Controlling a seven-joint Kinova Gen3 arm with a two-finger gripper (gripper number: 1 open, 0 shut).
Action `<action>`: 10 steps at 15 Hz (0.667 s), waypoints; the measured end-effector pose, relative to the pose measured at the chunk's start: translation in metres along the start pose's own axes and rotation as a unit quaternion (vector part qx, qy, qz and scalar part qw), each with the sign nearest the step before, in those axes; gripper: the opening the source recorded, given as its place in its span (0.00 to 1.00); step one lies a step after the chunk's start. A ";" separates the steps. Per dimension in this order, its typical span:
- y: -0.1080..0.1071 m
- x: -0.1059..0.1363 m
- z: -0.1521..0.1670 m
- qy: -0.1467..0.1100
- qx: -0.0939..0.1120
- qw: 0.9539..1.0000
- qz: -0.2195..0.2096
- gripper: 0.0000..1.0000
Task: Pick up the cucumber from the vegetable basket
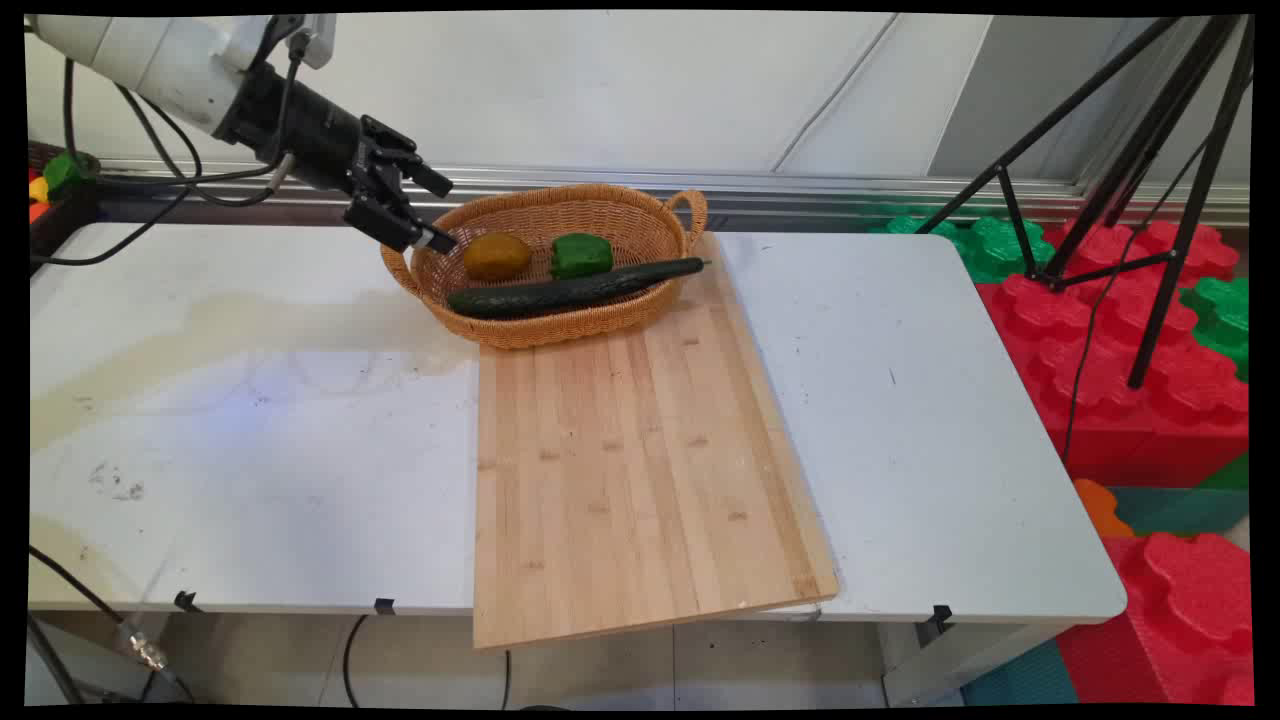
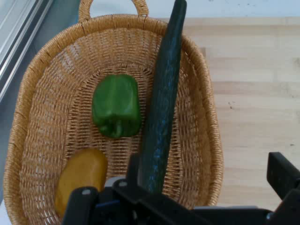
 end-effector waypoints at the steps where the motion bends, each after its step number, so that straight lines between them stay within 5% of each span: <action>1: -0.001 0.001 0.001 0.000 0.000 1.000 0.000 1.00; 10: -0.020 0.012 0.032 -0.008 -0.009 1.000 0.020 1.00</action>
